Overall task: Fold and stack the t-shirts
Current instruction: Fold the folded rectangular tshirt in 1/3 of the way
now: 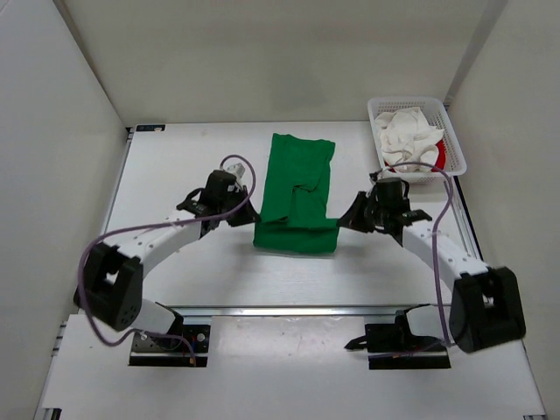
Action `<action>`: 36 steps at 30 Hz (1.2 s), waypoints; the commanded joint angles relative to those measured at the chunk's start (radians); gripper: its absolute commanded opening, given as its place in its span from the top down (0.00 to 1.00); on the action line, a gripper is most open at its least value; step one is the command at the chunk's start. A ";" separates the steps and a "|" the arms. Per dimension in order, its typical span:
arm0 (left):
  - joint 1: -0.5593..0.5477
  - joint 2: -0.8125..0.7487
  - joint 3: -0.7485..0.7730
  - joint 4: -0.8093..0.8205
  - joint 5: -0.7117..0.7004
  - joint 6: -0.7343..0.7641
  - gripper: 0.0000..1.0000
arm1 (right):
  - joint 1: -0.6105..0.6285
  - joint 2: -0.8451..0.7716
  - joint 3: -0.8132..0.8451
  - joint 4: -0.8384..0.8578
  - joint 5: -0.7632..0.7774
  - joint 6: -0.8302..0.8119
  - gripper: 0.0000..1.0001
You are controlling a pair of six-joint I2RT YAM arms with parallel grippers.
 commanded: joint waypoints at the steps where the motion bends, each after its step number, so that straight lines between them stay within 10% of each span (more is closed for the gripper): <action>1: 0.049 0.128 0.121 0.060 -0.023 0.033 1.00 | -0.044 0.137 0.148 0.089 -0.041 -0.084 0.99; 20: 0.159 0.651 0.668 -0.003 -0.008 0.072 0.82 | -0.115 0.731 0.642 0.086 -0.055 -0.126 1.00; 30: 0.153 0.418 0.418 0.173 -0.002 0.011 0.55 | -0.070 0.571 0.566 0.095 0.055 -0.123 0.49; 32: 0.129 0.361 0.327 0.214 -0.003 -0.018 0.55 | -0.049 0.506 0.503 0.131 0.092 -0.107 0.51; 36: 0.052 0.350 0.178 0.264 0.017 -0.052 0.58 | 0.037 0.466 0.396 0.198 0.048 -0.098 0.97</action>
